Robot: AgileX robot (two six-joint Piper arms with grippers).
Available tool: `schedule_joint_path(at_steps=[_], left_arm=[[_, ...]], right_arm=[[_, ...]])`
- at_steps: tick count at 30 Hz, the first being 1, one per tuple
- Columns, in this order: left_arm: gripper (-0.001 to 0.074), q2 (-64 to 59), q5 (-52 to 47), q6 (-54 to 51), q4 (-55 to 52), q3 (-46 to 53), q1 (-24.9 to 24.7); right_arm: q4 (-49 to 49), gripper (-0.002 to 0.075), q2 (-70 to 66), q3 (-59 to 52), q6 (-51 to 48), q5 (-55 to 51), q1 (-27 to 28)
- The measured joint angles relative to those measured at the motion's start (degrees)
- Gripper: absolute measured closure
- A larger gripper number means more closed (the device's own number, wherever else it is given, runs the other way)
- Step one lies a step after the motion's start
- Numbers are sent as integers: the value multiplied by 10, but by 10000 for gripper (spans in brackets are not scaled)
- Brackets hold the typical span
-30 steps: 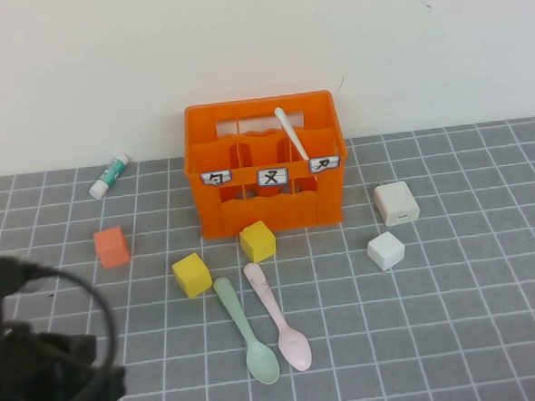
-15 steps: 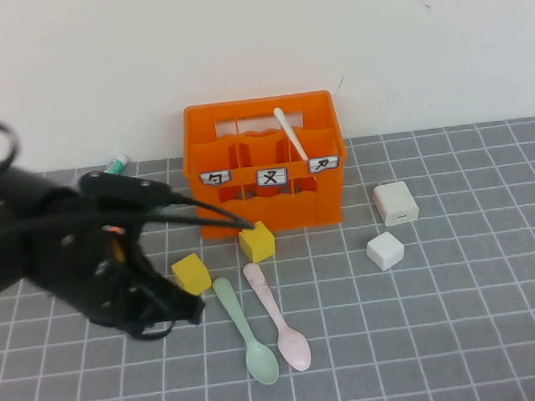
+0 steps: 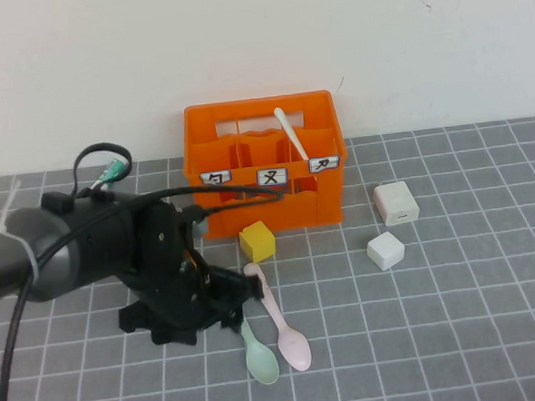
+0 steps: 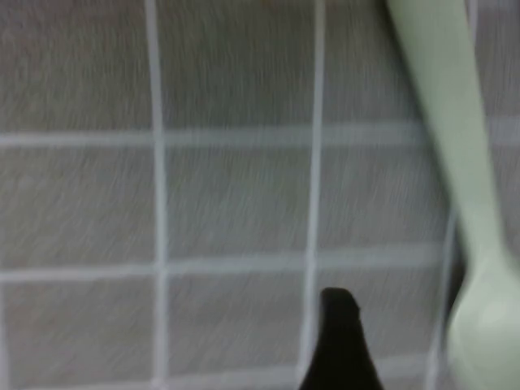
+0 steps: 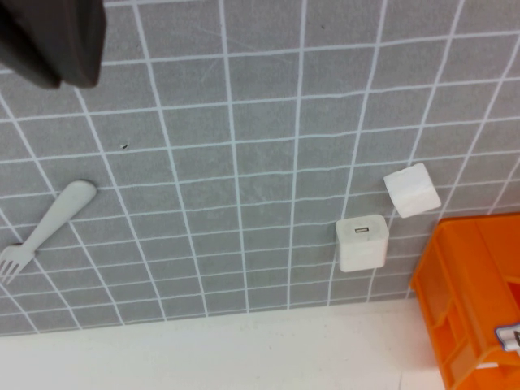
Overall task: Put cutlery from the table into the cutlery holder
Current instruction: Pick up the spoon
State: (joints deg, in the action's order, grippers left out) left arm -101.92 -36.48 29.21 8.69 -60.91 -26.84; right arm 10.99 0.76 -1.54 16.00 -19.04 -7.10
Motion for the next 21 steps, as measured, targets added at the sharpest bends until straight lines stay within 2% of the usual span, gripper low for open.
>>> schedule_joint_path(at_steps=[6, 21], left_arm=[[302, -18, 105, 100, -27, 0, 0], [328, -84, 172, 118, -41, -3, -18]], right_arm=[[0, 729, 0, 0, 0, 0, 0], [0, 729, 0, 0, 0, 0, 0]])
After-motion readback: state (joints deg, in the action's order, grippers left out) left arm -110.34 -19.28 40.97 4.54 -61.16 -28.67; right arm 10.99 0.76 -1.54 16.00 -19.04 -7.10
